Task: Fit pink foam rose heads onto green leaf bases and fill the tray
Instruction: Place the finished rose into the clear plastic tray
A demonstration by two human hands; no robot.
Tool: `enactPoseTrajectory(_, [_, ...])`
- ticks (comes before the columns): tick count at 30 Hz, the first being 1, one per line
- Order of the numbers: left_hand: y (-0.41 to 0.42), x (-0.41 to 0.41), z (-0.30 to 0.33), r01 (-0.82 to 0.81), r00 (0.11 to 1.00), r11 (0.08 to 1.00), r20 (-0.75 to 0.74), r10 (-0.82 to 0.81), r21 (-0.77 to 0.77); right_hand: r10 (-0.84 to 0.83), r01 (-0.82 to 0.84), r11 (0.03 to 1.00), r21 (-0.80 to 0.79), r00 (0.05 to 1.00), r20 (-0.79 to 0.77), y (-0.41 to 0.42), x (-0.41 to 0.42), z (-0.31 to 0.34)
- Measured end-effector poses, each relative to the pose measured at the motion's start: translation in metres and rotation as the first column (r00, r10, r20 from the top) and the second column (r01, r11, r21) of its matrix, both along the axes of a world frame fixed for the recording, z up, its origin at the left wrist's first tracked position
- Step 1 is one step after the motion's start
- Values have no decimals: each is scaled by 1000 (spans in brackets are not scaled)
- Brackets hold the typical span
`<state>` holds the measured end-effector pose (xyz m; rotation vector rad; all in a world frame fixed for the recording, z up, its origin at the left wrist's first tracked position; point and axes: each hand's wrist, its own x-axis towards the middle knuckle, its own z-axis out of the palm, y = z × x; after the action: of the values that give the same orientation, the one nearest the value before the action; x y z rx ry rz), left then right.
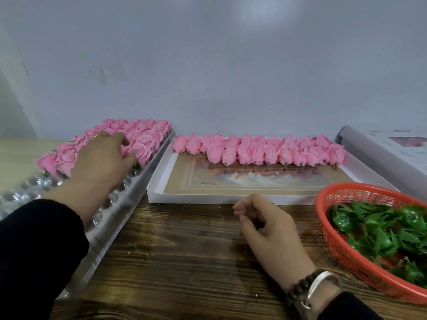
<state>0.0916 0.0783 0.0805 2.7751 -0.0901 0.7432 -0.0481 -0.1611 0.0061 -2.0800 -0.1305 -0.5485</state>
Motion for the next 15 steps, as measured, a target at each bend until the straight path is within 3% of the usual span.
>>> enactPoseTrajectory(6, [-49, 10, -7, 171, 983, 954, -30, -184, -244, -62, 61, 998, 13, 997, 40, -1, 2, 4])
enactPoseTrajectory(12, [-97, 29, -19, 207, 940, 874, -159, -302, -439, -35, 36, 999, -2, 993, 113, 1, 1, 6])
enactPoseTrajectory(15, [-116, 46, -24, 192, 928, 866, -203, -314, -461, -21, 22, 1000, -4, 990, 136, 0, 1, 4])
